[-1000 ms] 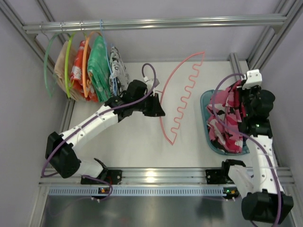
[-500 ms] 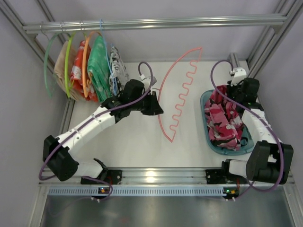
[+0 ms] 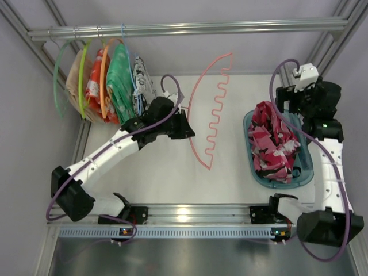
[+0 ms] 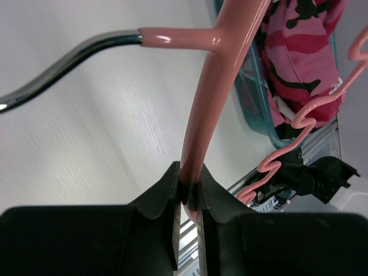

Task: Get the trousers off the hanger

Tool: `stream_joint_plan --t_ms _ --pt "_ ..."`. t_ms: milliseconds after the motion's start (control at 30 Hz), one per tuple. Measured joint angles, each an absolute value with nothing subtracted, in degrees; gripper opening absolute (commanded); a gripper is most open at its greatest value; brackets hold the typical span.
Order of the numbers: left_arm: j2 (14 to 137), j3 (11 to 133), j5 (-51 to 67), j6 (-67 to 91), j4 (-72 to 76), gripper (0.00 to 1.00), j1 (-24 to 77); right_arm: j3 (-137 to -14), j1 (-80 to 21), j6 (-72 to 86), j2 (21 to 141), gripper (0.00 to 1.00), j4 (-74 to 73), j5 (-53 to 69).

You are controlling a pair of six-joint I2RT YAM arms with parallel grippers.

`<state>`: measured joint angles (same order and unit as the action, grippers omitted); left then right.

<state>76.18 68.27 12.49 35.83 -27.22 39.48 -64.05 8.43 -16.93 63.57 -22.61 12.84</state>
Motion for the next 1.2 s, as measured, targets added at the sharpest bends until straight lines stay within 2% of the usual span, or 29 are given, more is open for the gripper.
stream_joint_plan --t_ms 200,333,400,500,867,1067,1200 --pt "80.4 71.7 7.0 43.5 -33.0 0.00 39.6 -76.1 8.3 -18.0 56.0 0.99 -33.1 20.4" --pt "82.9 73.4 3.3 47.2 -35.3 0.00 41.6 -79.6 2.7 -17.9 54.2 0.99 -38.9 22.7" --pt "83.9 74.1 2.3 49.2 -36.1 0.00 43.3 -79.2 -4.6 -17.7 53.4 0.93 -41.8 23.2" --pt "85.2 74.6 1.4 51.7 -36.6 0.00 44.8 -77.6 -11.4 -15.9 52.9 0.91 -44.2 25.8" --pt "91.8 76.4 1.5 59.8 -39.2 0.00 44.6 -72.5 -38.8 -13.3 60.5 0.83 -46.3 22.5" --pt "93.0 80.3 3.0 62.0 -39.8 0.00 44.6 -67.1 -46.9 -11.9 63.3 0.79 -45.5 21.8" --pt "93.1 82.5 3.6 62.7 -39.8 0.00 44.6 -64.4 -48.6 -12.0 64.9 0.77 -43.7 18.9"
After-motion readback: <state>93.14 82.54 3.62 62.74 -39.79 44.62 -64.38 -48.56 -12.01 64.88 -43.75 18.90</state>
